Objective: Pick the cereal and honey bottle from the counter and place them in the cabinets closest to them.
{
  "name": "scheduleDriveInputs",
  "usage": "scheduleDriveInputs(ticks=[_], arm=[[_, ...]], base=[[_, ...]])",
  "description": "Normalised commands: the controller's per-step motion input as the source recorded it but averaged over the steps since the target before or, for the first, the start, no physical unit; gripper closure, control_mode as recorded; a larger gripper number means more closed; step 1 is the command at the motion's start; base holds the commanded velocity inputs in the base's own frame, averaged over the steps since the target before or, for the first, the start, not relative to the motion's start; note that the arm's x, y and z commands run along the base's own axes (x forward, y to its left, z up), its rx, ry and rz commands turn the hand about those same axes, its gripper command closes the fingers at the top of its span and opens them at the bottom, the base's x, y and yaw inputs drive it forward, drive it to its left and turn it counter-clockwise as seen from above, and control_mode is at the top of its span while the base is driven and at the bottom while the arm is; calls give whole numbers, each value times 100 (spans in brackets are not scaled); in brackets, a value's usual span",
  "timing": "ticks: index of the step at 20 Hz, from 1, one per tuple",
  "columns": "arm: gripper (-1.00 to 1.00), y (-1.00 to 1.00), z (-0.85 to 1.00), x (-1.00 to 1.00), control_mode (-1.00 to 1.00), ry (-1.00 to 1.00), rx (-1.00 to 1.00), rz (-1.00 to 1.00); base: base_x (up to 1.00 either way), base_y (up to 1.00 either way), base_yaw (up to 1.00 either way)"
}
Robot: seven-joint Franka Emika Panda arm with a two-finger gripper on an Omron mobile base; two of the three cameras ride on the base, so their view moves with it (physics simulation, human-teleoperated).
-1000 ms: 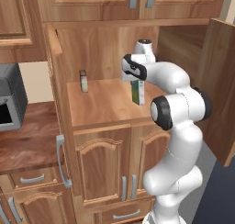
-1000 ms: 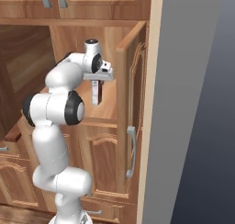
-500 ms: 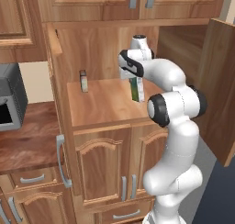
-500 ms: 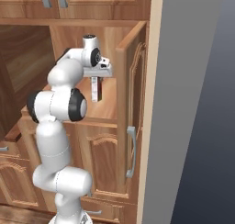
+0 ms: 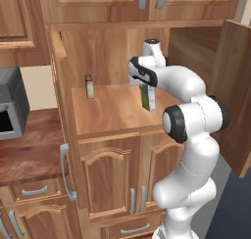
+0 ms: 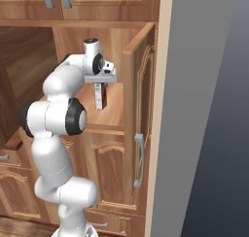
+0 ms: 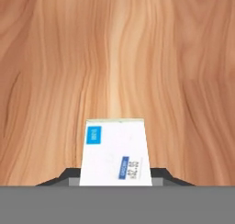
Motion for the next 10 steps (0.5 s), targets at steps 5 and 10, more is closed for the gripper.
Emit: scheduleDriveInputs(ticks=[5, 10], arm=[[100, 0, -1, -2, -100, -5, 0, 0], [100, -1, -7, -2, -100, -11, -1, 0]], base=[[0, 0, 0], [0, 0, 0]])
